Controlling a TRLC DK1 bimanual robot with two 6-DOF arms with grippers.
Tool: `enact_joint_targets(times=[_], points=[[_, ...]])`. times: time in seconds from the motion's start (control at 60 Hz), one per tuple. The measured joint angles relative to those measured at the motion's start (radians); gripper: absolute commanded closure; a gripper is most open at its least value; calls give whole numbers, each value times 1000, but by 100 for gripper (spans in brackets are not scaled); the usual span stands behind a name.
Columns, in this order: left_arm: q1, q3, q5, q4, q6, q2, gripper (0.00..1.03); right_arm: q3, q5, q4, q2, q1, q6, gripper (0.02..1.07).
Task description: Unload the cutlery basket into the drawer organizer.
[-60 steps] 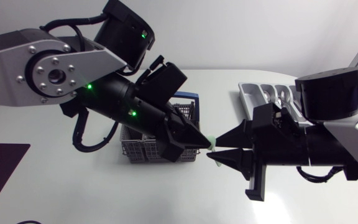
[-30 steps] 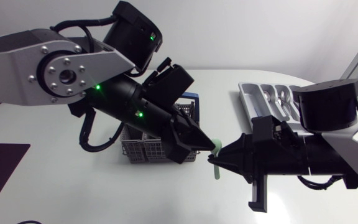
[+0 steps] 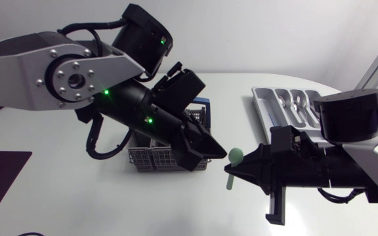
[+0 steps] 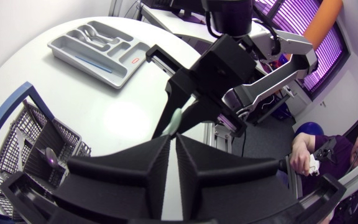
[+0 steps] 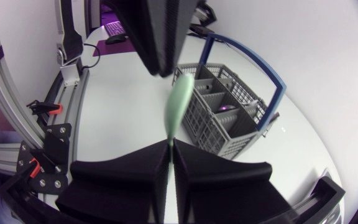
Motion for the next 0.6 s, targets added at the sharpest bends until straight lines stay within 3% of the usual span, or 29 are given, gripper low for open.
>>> enact_joint_targets(times=[0.117,0.3,0.6], points=[[5,0,0,-2,0,-8,31,-12,18,-3,0,-15,0,101],[33,0,-44,4,-1,-25,27,-15,26,-3,0,-49,0,101],[60,4,-346,79,-35,-24,26,-15,68,10,25,-214,-19,101]])
